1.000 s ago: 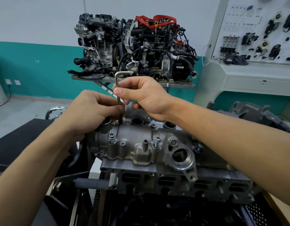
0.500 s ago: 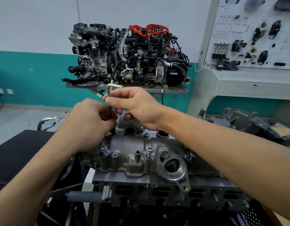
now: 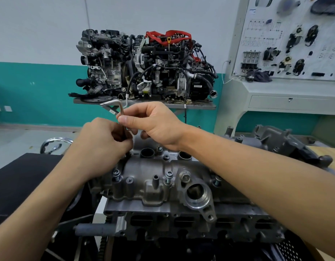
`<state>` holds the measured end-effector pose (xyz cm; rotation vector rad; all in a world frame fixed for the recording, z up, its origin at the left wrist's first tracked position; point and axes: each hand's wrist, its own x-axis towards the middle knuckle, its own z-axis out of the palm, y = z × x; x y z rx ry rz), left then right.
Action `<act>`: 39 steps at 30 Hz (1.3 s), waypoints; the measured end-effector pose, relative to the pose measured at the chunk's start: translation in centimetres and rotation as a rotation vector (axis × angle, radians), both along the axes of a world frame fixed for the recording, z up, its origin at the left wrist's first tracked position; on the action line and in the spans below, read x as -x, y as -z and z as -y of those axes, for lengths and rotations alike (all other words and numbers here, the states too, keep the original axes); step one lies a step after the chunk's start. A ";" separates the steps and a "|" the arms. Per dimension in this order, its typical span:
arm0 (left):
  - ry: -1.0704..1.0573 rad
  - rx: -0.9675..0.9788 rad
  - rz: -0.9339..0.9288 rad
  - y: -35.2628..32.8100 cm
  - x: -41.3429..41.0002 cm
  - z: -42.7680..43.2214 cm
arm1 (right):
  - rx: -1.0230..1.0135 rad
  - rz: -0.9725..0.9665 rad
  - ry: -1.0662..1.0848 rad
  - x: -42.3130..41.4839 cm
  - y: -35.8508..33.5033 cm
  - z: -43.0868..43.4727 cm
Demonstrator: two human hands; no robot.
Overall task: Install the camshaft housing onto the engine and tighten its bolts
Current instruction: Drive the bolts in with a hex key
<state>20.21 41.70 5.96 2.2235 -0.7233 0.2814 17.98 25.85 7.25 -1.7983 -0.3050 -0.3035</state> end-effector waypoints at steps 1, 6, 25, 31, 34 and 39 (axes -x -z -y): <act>-0.004 0.014 0.006 0.1 0.0 0.0 | 0.003 -0.004 -0.010 0.0 0.0 0.0; 0.004 0.035 0.003 0.3 -0.3 -0.1 | 0.006 -0.018 -0.027 0.1 0.1 0.0; 0.084 0.084 -0.109 0.4 -1.2 -0.2 | -0.003 -0.007 0.043 0.2 -0.3 0.0; 0.136 0.141 -0.166 -0.1 -1.2 -0.4 | 0.009 -0.004 0.071 0.1 -0.5 0.4; 0.156 0.165 -0.172 -0.2 -1.3 -0.4 | 0.027 -0.020 0.083 -0.1 -0.3 0.7; 0.151 0.165 -0.144 0.0 -1.5 -0.3 | 0.031 -0.026 0.067 -0.3 -0.2 1.2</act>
